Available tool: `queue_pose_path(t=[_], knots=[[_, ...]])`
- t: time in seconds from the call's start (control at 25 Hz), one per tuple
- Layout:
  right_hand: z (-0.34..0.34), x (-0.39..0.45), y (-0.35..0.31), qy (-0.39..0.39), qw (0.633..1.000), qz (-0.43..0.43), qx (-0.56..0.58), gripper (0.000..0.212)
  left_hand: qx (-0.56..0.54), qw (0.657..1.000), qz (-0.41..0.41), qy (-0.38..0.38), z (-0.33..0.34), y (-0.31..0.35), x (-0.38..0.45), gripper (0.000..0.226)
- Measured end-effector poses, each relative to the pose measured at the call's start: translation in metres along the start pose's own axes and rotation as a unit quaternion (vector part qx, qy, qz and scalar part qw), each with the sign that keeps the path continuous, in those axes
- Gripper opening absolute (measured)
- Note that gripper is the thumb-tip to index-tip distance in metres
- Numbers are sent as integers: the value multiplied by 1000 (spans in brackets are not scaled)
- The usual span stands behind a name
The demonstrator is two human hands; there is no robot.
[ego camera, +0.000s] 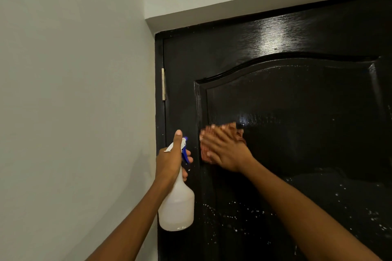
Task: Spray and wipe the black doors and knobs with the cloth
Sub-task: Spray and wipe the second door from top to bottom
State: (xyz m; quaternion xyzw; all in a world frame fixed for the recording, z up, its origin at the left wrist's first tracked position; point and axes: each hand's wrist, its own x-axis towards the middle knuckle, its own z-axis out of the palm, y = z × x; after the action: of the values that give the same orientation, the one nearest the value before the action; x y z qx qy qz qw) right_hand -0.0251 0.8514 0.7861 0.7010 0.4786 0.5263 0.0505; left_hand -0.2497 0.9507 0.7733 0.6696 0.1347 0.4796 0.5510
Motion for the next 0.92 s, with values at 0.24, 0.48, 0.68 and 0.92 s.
queue_pose_path(t=[0.24, 0.48, 0.68, 0.92], knots=[[-44, 105, 7, 60, 978, 193, 42, 66, 19, 998, 5, 52, -23, 0, 14, 75], [-31, 117, -4, 107, 979, 166, 49, 67, -2, 992, -30, 122, -47, -4, 24, 73], [-15, 112, -19, 95, 991, 73, 52, 68, -11, 991, -19, 133, -52, 1, 24, 69], [-10, 156, -74, 79, 993, 53, 63, 69, 8, 988, 27, 153, -54, -2, 27, 72]])
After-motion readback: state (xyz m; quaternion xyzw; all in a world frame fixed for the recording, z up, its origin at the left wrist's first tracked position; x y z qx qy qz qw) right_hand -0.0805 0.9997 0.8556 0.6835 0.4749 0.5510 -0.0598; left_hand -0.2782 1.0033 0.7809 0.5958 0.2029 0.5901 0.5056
